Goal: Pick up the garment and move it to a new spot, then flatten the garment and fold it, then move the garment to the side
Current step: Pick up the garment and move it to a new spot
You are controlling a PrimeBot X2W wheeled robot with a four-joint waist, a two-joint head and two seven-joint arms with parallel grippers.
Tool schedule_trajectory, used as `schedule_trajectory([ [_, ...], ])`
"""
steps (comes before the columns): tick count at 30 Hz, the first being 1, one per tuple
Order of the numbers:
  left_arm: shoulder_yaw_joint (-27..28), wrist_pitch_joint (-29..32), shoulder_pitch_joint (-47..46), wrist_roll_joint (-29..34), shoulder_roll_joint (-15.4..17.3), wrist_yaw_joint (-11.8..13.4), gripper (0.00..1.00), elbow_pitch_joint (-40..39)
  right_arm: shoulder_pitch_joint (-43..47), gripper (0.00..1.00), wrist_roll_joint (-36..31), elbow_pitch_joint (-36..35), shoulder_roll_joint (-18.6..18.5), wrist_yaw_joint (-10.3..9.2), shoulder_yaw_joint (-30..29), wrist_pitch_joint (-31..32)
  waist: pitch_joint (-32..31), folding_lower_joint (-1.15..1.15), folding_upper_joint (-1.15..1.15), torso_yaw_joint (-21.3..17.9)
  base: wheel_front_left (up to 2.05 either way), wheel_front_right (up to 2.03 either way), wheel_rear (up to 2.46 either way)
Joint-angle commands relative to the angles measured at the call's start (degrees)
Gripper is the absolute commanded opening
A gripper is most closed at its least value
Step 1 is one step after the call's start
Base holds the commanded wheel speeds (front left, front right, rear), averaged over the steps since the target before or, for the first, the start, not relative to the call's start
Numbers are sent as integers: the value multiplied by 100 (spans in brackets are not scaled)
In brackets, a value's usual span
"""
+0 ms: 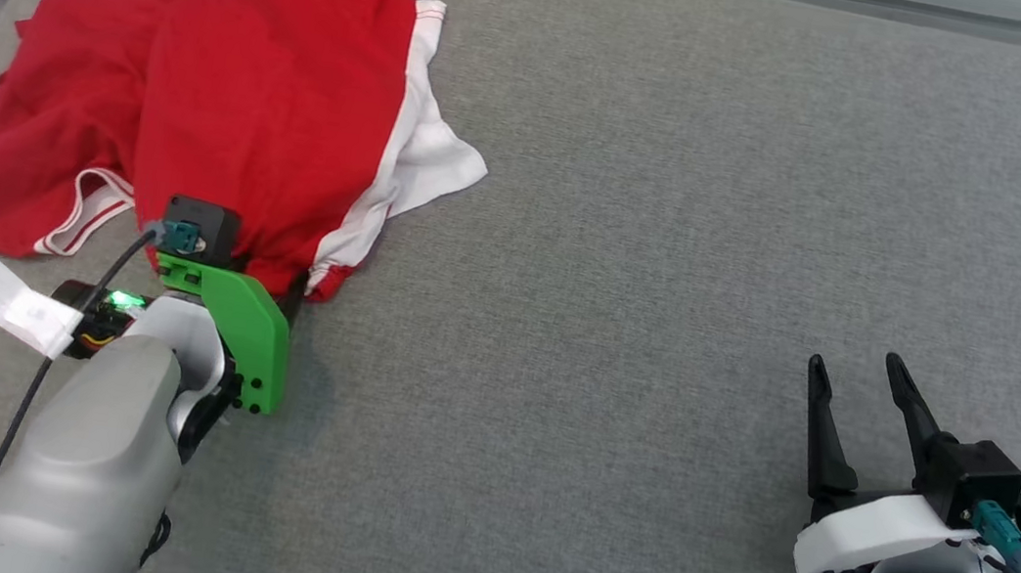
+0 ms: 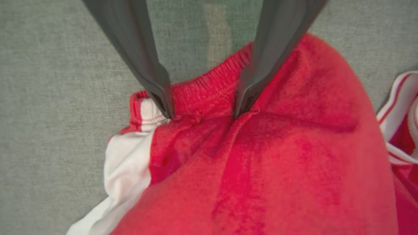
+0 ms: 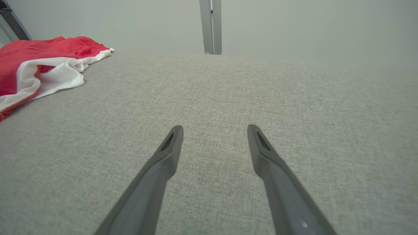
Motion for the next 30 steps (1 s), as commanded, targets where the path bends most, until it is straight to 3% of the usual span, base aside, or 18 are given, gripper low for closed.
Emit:
schedule_trajectory([
  [1, -6, 58, -22, -26, 55, 1, 0, 143, -40, 100, 41, 6, 17, -2, -19, -18, 90, 0, 0, -369, 0, 0, 0],
  [6, 21, 124, 15, -277, 114, -26, 0, 347, 166, 100, 143, 78, 61, -2, -58, -19, -192, 0, 0, -430, 0, 0, 0],
  [12, -50, -37, -51, -586, 214, -32, 0, -315, 544, 100, 256, 171, 94, -2, -163, -18, -725, 0, 0, -354, 0, 0, 0],
  [16, -185, 104, -119, -848, 379, -33, 0, -1386, 759, 100, 359, 216, 106, -2, -128, -18, -1095, 0, 0, -344, 0, 0, 0],
  [20, -328, 685, -215, -1303, 637, -34, 0, -2865, 903, 100, 442, 269, 113, -2, -55, -18, -1383, 0, 0, -415, 0, 0, 0],
  [27, -215, 2017, -153, -3058, 848, -31, 0, -5547, 990, 100, 630, 279, 115, -2, -12, -18, -1596, 0, 0, -797, 0, 0, 0],
  [30, -134, 2425, -71, -3640, 805, 125, 0, -6364, 992, 100, 724, 298, 116, -2, -18, -18, -1589, 0, 0, -1000, 0, 0, 0],
])
